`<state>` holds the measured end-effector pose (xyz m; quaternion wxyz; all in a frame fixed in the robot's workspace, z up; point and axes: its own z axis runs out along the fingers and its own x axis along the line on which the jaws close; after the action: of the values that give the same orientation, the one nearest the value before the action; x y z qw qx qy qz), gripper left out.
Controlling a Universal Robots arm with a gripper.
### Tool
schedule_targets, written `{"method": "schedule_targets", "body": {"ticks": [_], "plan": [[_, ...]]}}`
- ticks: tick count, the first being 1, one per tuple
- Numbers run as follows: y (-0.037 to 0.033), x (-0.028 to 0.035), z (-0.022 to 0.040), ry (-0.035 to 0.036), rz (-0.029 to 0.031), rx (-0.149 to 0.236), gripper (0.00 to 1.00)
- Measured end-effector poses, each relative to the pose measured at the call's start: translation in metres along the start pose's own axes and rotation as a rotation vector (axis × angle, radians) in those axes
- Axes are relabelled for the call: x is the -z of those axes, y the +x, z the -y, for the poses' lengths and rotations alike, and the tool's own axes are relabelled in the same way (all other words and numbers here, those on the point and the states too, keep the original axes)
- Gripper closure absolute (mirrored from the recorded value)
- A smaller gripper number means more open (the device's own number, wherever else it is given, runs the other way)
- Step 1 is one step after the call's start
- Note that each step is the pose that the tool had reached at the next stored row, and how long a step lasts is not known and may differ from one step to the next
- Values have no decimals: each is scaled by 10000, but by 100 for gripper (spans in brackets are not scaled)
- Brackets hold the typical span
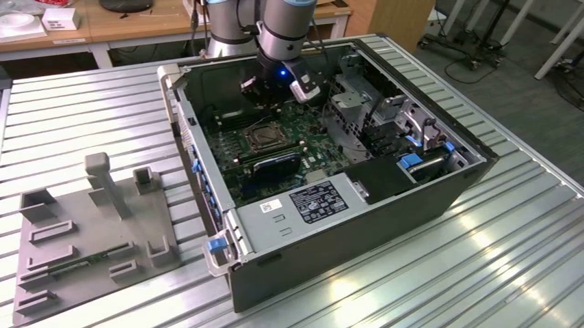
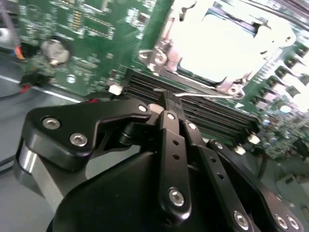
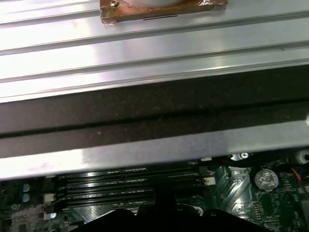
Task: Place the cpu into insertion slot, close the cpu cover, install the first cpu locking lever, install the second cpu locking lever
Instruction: 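Install the first cpu locking lever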
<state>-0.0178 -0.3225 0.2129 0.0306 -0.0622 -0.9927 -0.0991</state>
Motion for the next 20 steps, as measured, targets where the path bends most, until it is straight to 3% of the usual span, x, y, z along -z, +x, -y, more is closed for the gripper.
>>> {"method": "schedule_targets", "body": {"ticks": [2,3,11,13,17,18,20], "plan": [[-5,-2,0,41,-349,-71,89],[-5,-2,0,57,-462,-95,89],[-15,-2,10,39,-493,-100,89],[-24,-8,14,28,-624,-125,89],[-41,-17,16,36,-1096,-218,89],[-45,-16,15,43,-1134,-226,89],[-58,-15,14,46,-1153,-233,89]]}}
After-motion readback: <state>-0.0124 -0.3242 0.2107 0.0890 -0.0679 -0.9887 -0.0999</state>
